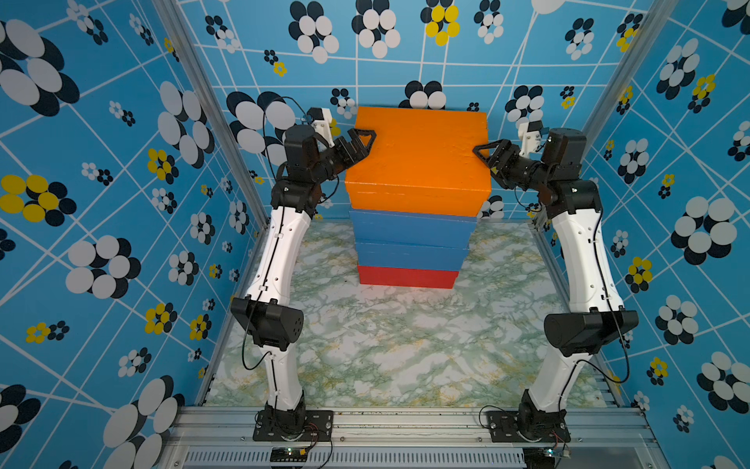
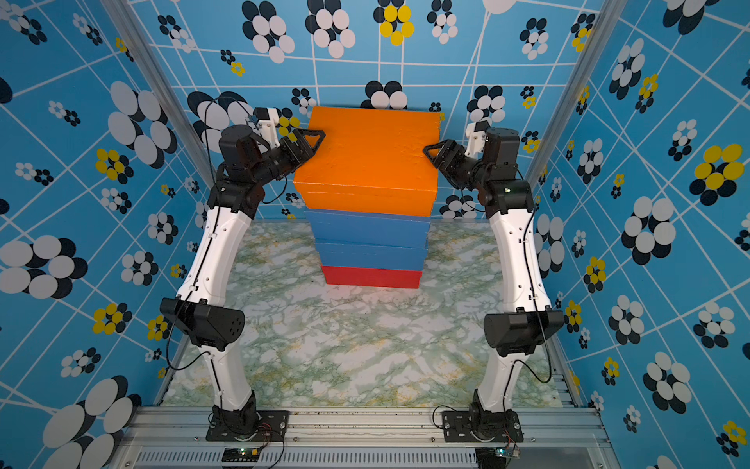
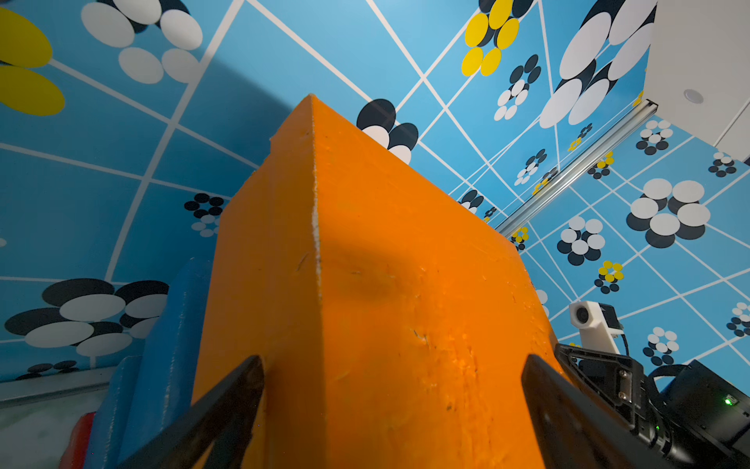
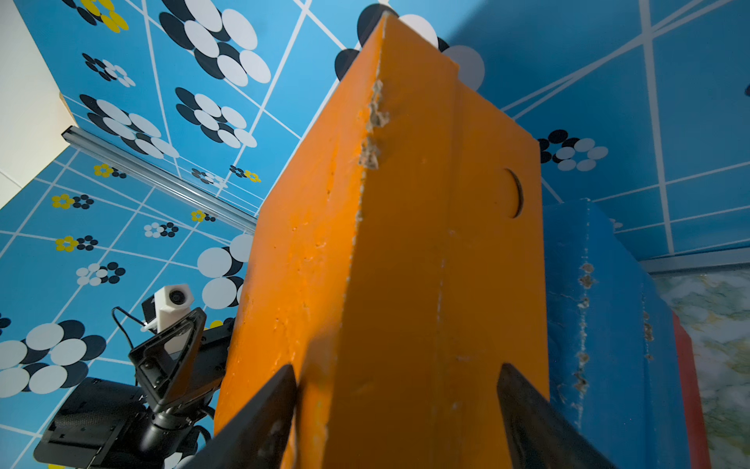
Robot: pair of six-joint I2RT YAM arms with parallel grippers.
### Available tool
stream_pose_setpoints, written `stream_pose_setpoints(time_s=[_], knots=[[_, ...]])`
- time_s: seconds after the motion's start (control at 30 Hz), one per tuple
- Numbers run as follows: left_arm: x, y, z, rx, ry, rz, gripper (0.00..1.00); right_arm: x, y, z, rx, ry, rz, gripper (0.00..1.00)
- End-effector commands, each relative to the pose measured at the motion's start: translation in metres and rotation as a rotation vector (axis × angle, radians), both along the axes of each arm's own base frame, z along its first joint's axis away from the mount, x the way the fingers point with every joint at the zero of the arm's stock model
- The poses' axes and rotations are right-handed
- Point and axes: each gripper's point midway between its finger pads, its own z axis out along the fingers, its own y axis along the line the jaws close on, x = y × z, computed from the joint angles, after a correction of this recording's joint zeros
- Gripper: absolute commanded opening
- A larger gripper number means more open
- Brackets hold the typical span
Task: Stack the shoeboxes
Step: Place the shoebox at the shoebox.
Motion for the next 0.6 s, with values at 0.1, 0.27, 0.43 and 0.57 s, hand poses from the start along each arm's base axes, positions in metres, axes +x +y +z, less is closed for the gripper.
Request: stream_pose_setpoints(time_s=[0.1,0.27,0.43,0.57], knots=[[0.019,0.006,-0.037,0.056,0.073,-0.002,1.00,0.006,-0.012,-0.029,-0.032,0.088,-0.033,0.78],[0.021,0.010,-0.038,0.054,0.075,0.003,1.00,0.006,-0.013,-0.028,-0.030,0.086,-0.037,0.78],[0.021,0.014,-0.039,0.054,0.081,0.002,0.99,0.004,-0.014,-0.024,-0.029,0.080,-0.037,0.78],[0.017,0.015,-0.034,0.051,0.073,0.001,0.99,0.000,-0.015,-0.019,-0.030,0.068,-0.038,0.78]])
